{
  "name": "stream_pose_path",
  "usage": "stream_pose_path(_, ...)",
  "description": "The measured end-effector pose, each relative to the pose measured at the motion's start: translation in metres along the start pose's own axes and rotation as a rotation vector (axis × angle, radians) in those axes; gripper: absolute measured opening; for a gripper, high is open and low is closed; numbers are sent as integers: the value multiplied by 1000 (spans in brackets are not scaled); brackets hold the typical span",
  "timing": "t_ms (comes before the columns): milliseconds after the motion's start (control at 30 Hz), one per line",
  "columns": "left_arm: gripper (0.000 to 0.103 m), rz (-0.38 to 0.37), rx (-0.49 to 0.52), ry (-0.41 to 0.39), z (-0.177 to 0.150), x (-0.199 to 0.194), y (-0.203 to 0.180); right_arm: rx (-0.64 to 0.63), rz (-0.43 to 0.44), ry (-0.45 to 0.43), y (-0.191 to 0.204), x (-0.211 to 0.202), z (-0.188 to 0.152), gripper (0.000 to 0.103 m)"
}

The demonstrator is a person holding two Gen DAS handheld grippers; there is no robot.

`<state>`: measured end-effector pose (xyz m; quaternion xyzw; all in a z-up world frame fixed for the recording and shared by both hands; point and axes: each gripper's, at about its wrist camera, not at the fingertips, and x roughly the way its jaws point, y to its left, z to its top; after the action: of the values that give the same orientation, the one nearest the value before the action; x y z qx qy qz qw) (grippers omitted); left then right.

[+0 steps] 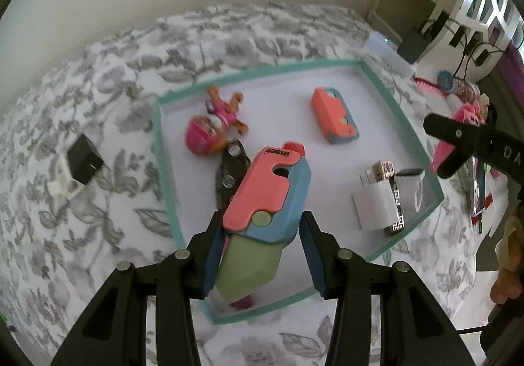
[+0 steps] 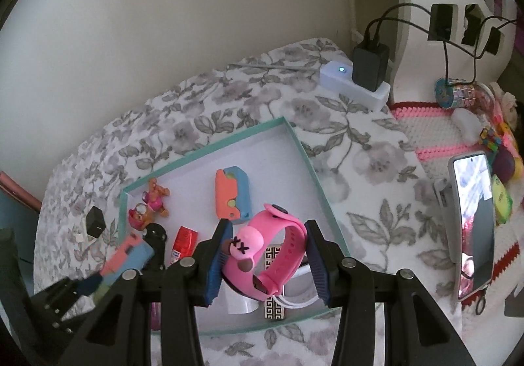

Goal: Organize rigid objects
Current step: 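Carry the pink watch and coral-blue toy over the tray with both tools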

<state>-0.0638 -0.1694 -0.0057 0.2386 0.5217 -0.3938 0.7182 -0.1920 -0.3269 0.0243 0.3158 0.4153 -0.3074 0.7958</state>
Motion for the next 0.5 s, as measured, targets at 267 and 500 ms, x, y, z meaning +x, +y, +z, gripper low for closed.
stream_pose_path(267,47,12,22,63,-4,25,-11,-7,-19,31,-1,20,-1,47)
stream_pose_path(500,47,25,31,98,-6,40,-16,-20,-15,60,1,33,-2,48)
